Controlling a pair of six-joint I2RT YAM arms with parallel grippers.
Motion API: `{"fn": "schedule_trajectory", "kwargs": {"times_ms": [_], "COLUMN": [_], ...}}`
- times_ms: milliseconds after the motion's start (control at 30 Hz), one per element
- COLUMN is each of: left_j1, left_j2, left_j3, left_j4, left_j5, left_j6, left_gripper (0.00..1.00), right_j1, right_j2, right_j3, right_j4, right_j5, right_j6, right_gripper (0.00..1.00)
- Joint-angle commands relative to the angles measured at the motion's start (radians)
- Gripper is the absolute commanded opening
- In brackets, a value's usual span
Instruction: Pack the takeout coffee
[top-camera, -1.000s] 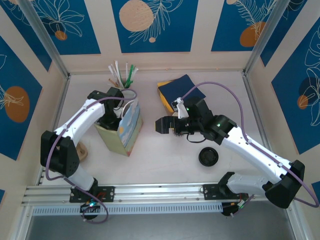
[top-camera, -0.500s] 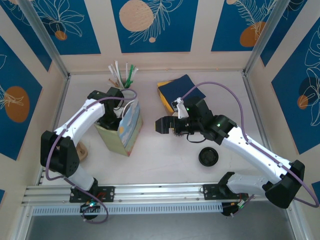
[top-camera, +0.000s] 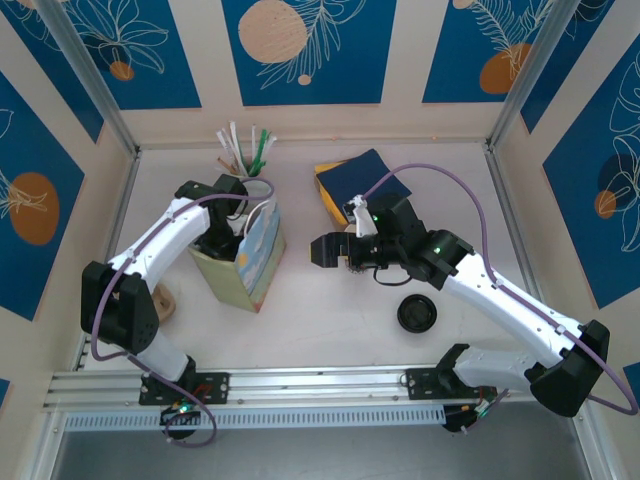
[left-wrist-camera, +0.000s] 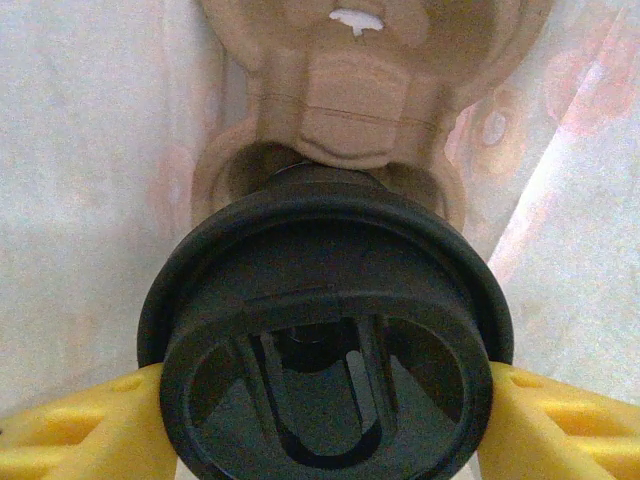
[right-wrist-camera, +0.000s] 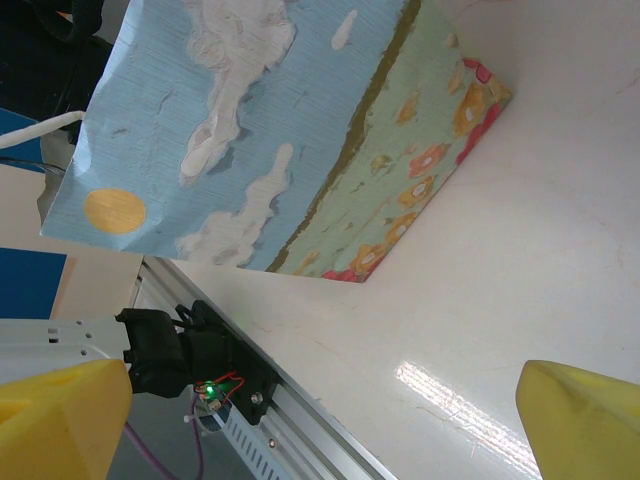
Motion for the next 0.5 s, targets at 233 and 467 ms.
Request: {"fn": "schedule_trajectory", "kwargs": {"times_ms": [233, 467], "left_j1": [0.021, 0.021], "left_j2": [0.017, 0.012], "left_j3": [-0.015, -0.018], "left_j4": [-0.014, -0.015], "left_j5": [-0.049, -0.046], "left_j6": [-0.019, -0.021], "left_gripper": [0.68, 0.72], "right_j1": [0.007, 0.007], "right_j2": [0.004, 0.007], "right_j3": [0.007, 0.008], "right_j4": [0.007, 0.008], "right_j5": [-0.017, -0.017], "right_j6": [0.001, 0.0], "right_gripper": [0.99, 0.99]}}
